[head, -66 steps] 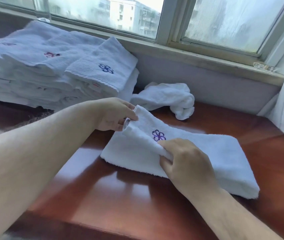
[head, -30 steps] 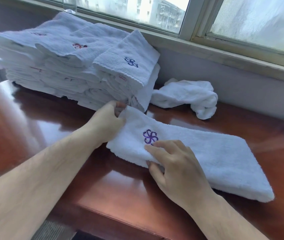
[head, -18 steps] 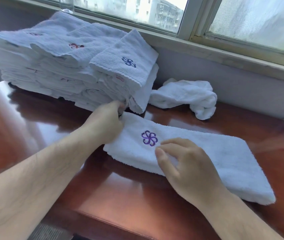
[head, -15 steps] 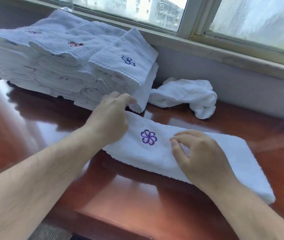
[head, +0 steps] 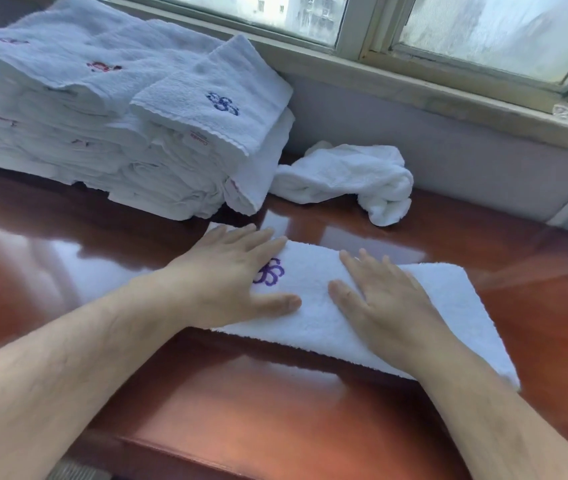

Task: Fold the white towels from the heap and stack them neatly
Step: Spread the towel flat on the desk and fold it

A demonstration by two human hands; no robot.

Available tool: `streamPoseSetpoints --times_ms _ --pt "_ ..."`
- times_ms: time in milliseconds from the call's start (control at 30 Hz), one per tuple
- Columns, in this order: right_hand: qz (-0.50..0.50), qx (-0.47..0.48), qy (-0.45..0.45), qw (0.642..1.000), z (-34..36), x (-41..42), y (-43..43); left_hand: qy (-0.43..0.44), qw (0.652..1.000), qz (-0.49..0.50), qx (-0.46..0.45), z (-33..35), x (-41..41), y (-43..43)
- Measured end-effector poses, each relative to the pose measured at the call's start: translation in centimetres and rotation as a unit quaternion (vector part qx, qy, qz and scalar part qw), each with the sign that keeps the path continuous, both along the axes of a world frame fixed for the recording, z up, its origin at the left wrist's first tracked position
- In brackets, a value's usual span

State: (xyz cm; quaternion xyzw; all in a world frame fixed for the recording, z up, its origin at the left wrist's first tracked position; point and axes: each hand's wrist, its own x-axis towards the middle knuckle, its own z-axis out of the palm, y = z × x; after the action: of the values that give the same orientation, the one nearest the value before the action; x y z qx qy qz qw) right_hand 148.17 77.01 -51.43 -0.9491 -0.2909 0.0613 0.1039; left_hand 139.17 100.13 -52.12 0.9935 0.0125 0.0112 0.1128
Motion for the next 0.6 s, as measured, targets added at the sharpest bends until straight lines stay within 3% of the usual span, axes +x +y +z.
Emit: streamPoseSetpoints --times_ms 200,400,500,600 --pt "-0.012 -0.021 -0.007 1.000 -0.2 0.5 -1.2 0.006 1.000 0.013 -0.005 0.0 0.1 0.0" --pt "-0.096 -0.061 -0.030 0.993 0.1 1.7 -4.5 -0.005 1.000 0.004 0.007 -0.1 0.0 -0.4" --pt "-0.135 -0.014 -0.002 0.991 0.4 1.9 -5.6 0.002 1.000 0.005 0.022 0.1 -0.2 -0.8" --pt "-0.173 0.115 -0.013 0.978 0.7 1.8 -5.9 0.028 0.999 0.008 0.040 0.8 -0.2 -1.1"
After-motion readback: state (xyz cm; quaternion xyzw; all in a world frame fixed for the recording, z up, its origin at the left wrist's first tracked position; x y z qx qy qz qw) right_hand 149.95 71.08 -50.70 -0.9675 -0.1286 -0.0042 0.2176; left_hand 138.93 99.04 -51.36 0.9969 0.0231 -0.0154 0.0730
